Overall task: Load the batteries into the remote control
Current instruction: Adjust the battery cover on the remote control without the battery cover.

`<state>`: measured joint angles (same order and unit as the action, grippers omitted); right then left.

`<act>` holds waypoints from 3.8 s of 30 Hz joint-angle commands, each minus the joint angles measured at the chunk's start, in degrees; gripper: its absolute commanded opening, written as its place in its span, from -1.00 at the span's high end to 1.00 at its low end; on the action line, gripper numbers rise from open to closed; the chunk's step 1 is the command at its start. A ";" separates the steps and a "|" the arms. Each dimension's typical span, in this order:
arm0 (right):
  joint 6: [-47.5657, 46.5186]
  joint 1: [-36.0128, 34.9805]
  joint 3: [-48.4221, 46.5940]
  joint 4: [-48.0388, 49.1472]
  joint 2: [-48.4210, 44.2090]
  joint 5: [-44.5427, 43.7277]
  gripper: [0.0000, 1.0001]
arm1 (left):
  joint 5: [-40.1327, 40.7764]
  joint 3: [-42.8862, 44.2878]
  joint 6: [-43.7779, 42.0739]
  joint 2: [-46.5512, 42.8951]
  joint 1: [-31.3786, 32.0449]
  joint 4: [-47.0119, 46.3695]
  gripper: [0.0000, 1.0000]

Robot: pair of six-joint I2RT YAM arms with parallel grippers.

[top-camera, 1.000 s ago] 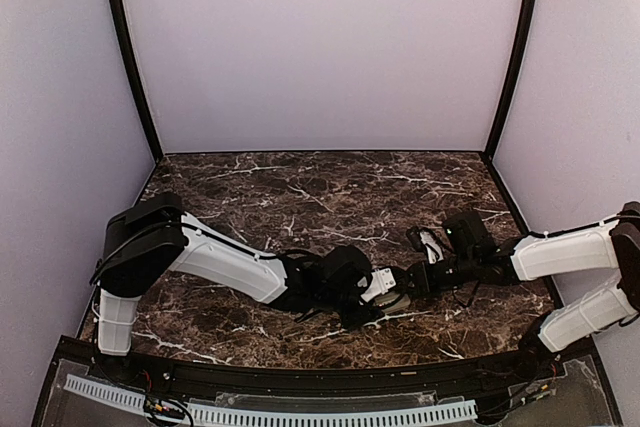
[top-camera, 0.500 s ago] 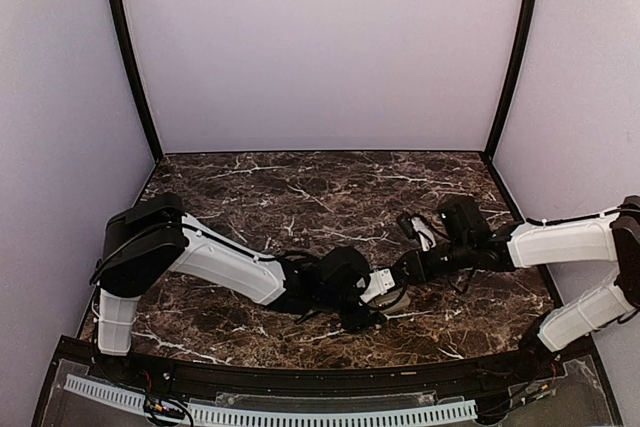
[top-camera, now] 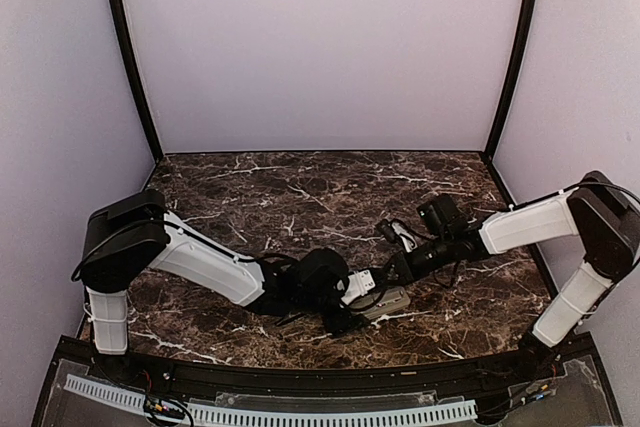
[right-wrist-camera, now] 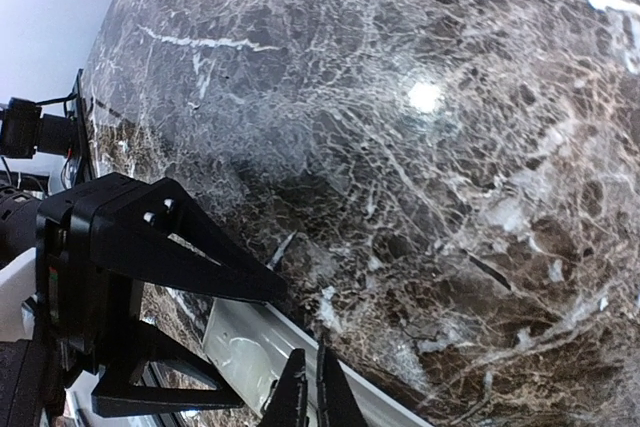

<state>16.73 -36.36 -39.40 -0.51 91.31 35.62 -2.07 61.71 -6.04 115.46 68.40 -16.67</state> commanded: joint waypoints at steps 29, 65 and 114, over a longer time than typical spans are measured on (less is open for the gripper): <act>-4.57 -2.14 -3.16 -2.46 6.61 8.08 1.00 | 0.77 -1.90 0.33 -1.02 -0.93 3.48 -0.08; 8.33 -2.40 3.81 -16.46 -17.52 -19.85 0.35 | -2.94 -0.18 0.15 0.66 -1.43 5.68 -0.11; 10.51 -2.25 7.72 -8.29 -14.89 -15.64 0.45 | -18.53 18.70 1.60 8.55 -4.41 12.87 -0.15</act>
<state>26.83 -38.33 -32.64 -10.68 76.36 19.62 -18.92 78.85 -5.26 124.09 63.90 -4.58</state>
